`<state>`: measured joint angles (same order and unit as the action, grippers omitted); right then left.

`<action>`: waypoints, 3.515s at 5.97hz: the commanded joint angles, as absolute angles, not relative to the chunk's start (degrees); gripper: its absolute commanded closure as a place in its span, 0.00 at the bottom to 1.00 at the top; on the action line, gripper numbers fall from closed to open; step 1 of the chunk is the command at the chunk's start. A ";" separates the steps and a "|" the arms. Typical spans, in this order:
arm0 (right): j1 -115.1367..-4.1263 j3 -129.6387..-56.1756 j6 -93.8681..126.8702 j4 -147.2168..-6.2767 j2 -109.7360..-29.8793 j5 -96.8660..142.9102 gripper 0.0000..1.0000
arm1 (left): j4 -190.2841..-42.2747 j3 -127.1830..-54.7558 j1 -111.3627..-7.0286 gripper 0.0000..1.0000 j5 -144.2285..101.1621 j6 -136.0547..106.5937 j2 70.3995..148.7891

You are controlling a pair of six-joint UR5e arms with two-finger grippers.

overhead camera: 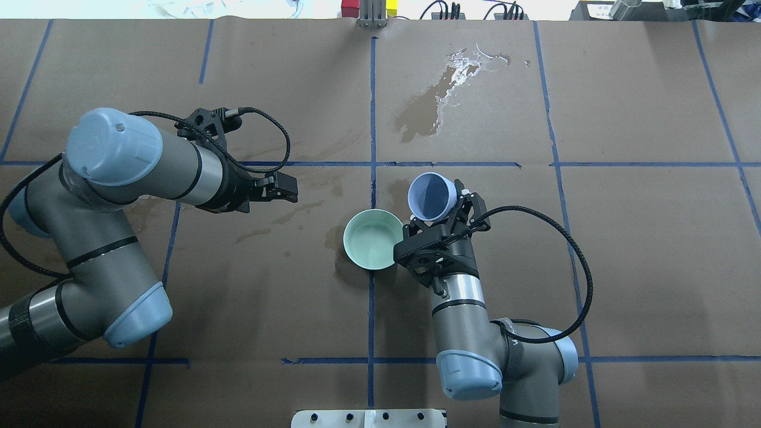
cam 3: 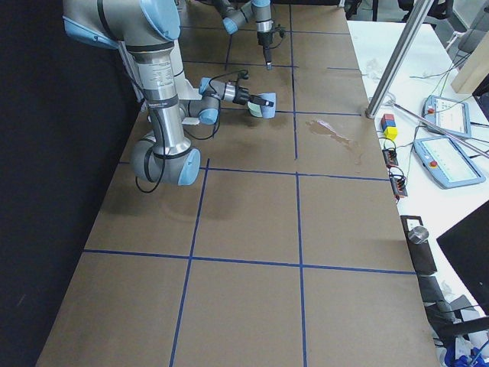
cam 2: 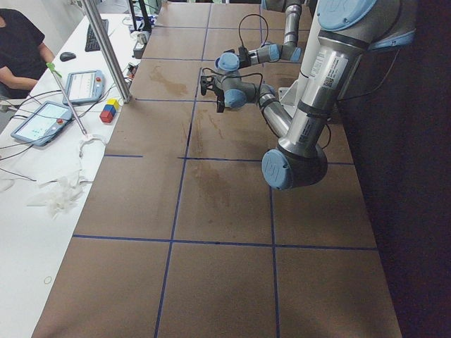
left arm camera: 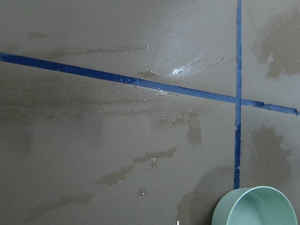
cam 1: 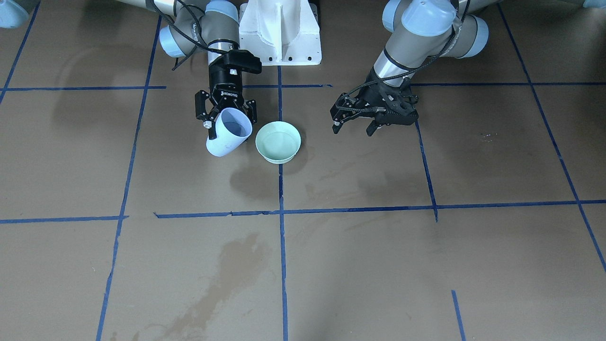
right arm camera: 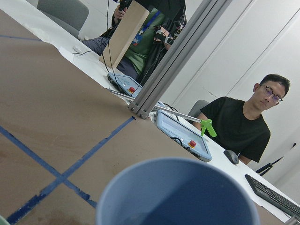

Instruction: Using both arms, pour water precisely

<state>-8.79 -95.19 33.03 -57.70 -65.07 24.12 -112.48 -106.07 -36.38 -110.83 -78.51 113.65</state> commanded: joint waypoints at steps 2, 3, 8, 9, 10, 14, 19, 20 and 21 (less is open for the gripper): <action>-7.92 -95.10 32.35 -64.23 -62.50 24.43 0.81 | -112.41 -106.17 -36.47 0.00 -110.83 -78.57 113.64; -7.74 -95.01 31.30 -64.33 -62.23 24.52 0.81 | -112.50 -106.17 -36.47 0.00 -110.83 -78.57 113.64; -7.91 -95.36 19.21 -76.28 -61.70 21.46 0.86 | -112.50 -106.70 -36.47 0.00 -110.92 -78.66 113.56; -7.91 -95.36 16.55 -76.38 -61.70 21.18 0.86 | -112.41 -106.96 -36.47 0.00 -110.92 -78.84 113.55; -7.82 -95.36 13.74 -76.64 -61.70 19.96 0.86 | -112.41 -106.96 -36.47 0.00 -110.92 -78.84 113.38; -7.03 -95.19 10.64 -76.82 -61.52 18.37 0.86 | -112.41 -106.96 -36.47 0.00 -110.92 -79.80 113.38; -6.42 -95.18 9.31 -76.29 -61.52 16.79 0.85 | -112.41 -106.96 -36.47 0.00 -110.92 -79.89 113.38; -6.33 -96.06 12.45 -75.77 -61.18 16.96 0.86 | -112.41 -106.96 -36.47 0.00 -110.83 -79.89 113.38; -6.33 -96.06 19.18 -75.76 -61.17 17.57 0.86 | -112.41 -106.96 -36.47 0.00 -110.83 -79.89 113.38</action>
